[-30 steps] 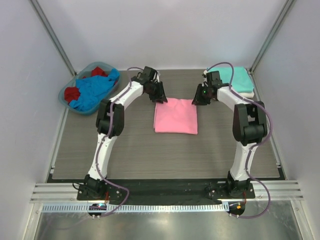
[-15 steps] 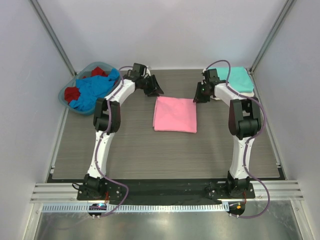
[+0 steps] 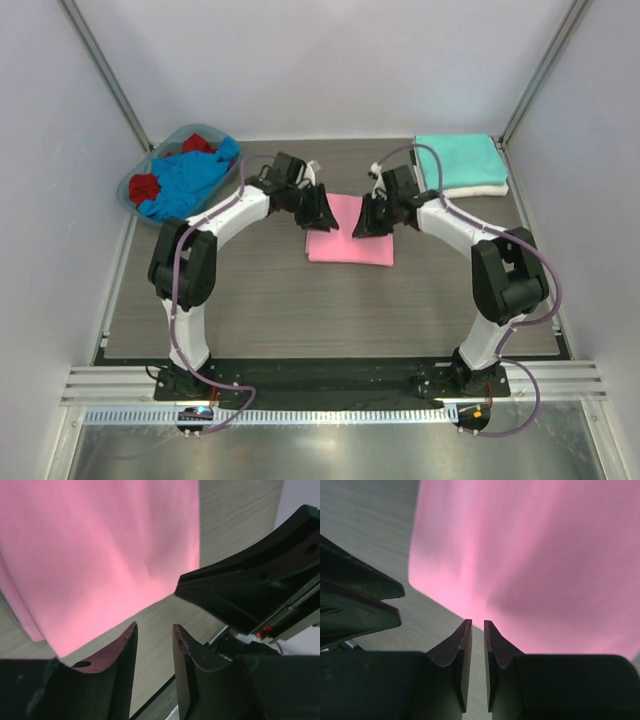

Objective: Fold and stack the t-shirts
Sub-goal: Fold the tshirt

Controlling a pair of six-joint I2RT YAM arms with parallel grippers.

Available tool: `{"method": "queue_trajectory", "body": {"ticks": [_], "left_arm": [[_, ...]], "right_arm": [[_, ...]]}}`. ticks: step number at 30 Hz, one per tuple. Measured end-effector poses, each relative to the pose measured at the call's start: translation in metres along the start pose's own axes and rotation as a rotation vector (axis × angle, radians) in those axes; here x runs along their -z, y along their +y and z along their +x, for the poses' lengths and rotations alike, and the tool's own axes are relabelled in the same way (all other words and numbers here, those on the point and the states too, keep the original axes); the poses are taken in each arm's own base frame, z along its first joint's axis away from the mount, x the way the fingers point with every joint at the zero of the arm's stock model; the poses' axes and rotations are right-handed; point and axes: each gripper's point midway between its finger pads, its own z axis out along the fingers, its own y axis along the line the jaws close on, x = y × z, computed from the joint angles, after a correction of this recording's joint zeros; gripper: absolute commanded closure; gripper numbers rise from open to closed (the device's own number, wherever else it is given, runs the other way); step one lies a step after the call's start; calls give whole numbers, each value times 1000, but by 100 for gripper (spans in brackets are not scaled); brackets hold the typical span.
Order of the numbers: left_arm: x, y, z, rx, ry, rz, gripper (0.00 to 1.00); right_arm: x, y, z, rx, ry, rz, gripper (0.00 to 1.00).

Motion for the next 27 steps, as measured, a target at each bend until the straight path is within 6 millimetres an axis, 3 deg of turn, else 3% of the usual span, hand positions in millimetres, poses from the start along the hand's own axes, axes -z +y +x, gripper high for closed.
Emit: {"method": "queue_trajectory", "body": {"ticks": [2, 4, 6, 8, 12, 20, 23, 27], "left_arm": [[-13, 11, 23, 1, 43, -35, 68], [-25, 35, 48, 26, 89, -104, 70], [-33, 67, 65, 57, 125, -199, 73], [-39, 86, 73, 89, 150, -246, 73], [-37, 88, 64, 76, 116, -271, 71], [-24, 93, 43, 38, 66, -371, 71], [-22, 95, 40, 32, 58, -392, 71], [-24, 100, 37, 35, 64, -428, 70]], "right_arm": [[-13, 2, 31, -4, 67, -17, 79], [-22, -10, 58, -27, 125, 1, 79], [-27, -24, 74, -51, 161, 31, 79], [-29, -29, 81, -68, 176, 32, 79], [-27, -27, 74, -60, 145, 31, 79], [6, -29, 51, -27, 18, 107, 79], [3, -44, 63, -35, 30, 162, 79], [-2, -67, 94, -63, 97, 230, 79]]}}
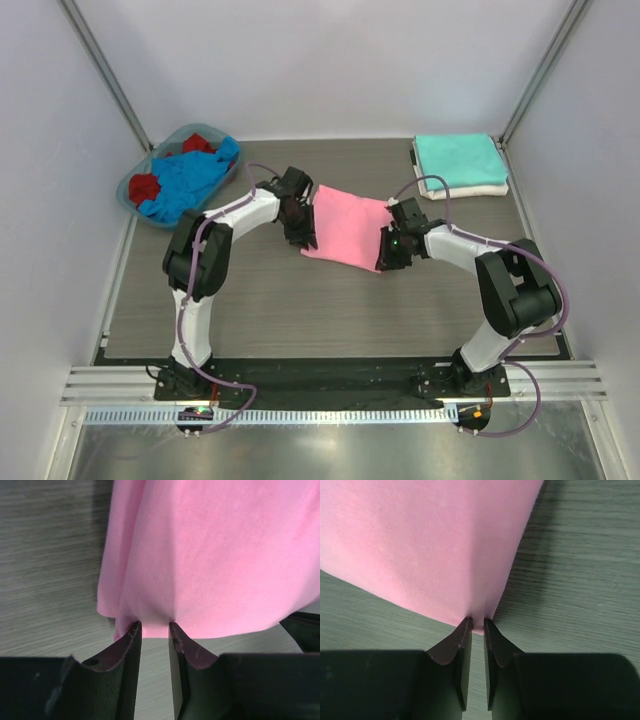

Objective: Fold and stack the t-shirts
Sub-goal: Fold the tshirt

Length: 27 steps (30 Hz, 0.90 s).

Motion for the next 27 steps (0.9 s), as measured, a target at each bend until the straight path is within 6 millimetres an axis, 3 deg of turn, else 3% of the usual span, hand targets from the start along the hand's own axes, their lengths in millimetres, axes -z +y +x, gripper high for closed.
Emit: {"method": "queue_trajectory", "body": {"ticks": [4, 9, 13, 17, 21, 27], "left_arm": [[0, 2, -14, 6, -3, -27, 70], [13, 7, -45, 15, -50, -53, 70], [25, 0, -64, 20, -92, -21, 68], [25, -14, -56, 15, -60, 38, 68], [19, -20, -50, 8, -31, 70, 69], [-9, -5, -31, 26, 43, 36, 69]], "right_arm": [[-1, -6, 2, -22, -3, 30, 76], [17, -8, -8, -42, -41, 54, 57], [36, -15, -57, -95, -142, 45, 40], [44, -27, -112, -116, -230, 49, 29], [25, -30, -145, -105, -233, 29, 25], [-18, -45, -159, -91, -164, 15, 23]]}}
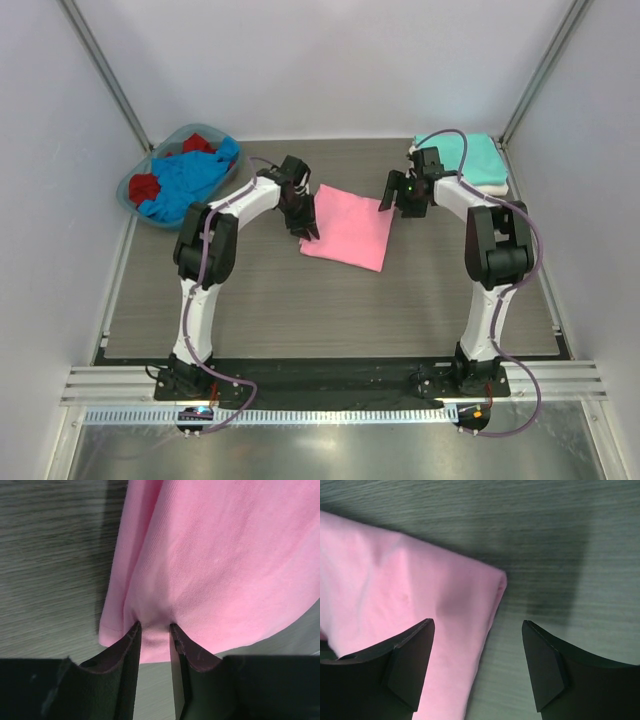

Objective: Fold and stack the t-shirts
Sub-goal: Fold the tshirt

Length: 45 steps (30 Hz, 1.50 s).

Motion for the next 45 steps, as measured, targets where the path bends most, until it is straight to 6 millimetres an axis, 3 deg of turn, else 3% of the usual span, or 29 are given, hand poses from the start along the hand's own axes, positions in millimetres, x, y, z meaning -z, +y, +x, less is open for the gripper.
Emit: {"method": "queue_trajectory", "body": {"ticks": [3, 10, 19, 23, 24, 27, 32, 35, 36, 42, 45], "left_arm": [[-1, 0, 1, 0, 1, 4, 69], [-1, 2, -1, 4, -2, 4, 69], [0, 3, -3, 2, -5, -3, 69], [0, 4, -3, 2, -7, -6, 69], [0, 5, -3, 3, -7, -7, 69], [0, 8, -4, 7, -9, -15, 69], [1, 11, -5, 12, -12, -27, 69], [1, 11, -5, 12, -13, -29, 69], [1, 11, -6, 13, -13, -29, 69], [7, 10, -5, 14, -15, -25, 67], [25, 7, -3, 16, -17, -24, 64]], "right_arm": [[-18, -6, -2, 8, 28, -10, 21], [-34, 7, -26, 34, 10, -88, 20], [-38, 28, -17, 71, 39, -173, 24], [-40, 30, -13, 83, 54, -203, 37], [-40, 31, -13, 87, 56, -208, 45], [-42, 28, -9, 92, 71, -214, 58], [-43, 21, -7, 82, 85, -234, 71], [-42, 15, -4, 75, 98, -246, 88], [-42, 14, -2, 72, 104, -252, 99], [-39, 16, 0, 71, 104, -270, 99], [-35, 20, -1, 92, 88, -237, 99]]}}
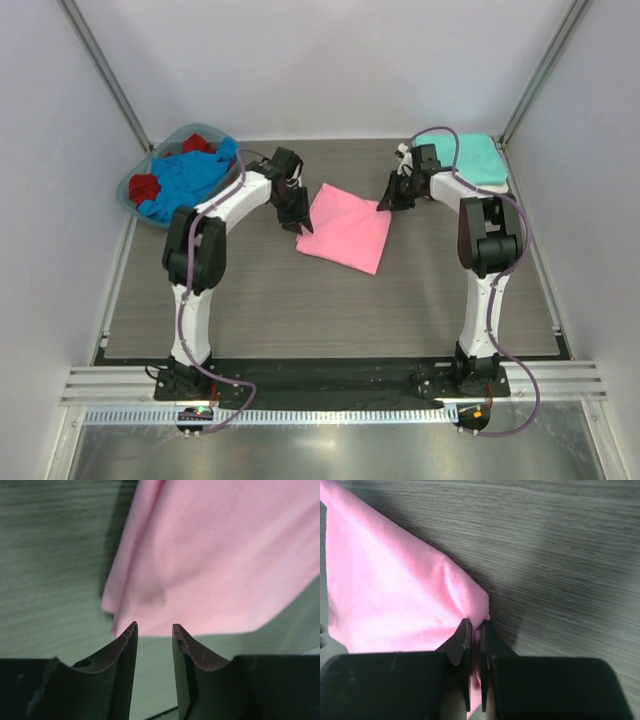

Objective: Fold and stack the t-shirts
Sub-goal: Fold the tshirt

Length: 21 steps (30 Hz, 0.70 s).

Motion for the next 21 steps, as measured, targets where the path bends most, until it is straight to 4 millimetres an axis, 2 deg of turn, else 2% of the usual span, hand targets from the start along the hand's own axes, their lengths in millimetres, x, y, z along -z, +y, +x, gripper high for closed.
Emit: {"method": "queue_trajectory", "body": {"ticks": [3, 6, 8, 10, 12, 15, 16, 17, 19, 20, 21], "left_arm": [[38, -13, -4, -15, -50, 35, 64], [90, -31, -7, -61, -140, 95, 64], [122, -37, 0, -92, -198, 132, 63], [139, -34, 14, -114, -219, 145, 61], [144, -24, 33, -122, -211, 144, 60], [133, -5, 58, -122, -158, 115, 59], [127, 0, 64, -119, -136, 103, 59], [122, 5, 68, -117, -119, 92, 59], [117, 10, 74, -122, -98, 79, 57], [117, 10, 74, -125, -97, 80, 57], [117, 9, 72, -129, -102, 84, 57]], "right_arm": [[5, 14, -7, 53, -35, 61, 99], [11, 36, -12, 127, -75, 127, 99], [18, 50, -14, 174, -99, 158, 99], [26, 61, -16, 224, -118, 194, 99], [34, 60, -19, 249, -127, 238, 99], [49, 48, -32, 260, -136, 307, 97], [53, 45, -36, 257, -138, 314, 93], [57, 42, -39, 253, -139, 320, 80], [60, 37, -45, 245, -140, 329, 67], [60, 34, -47, 237, -142, 334, 55], [58, 29, -49, 229, -139, 341, 52]]}}
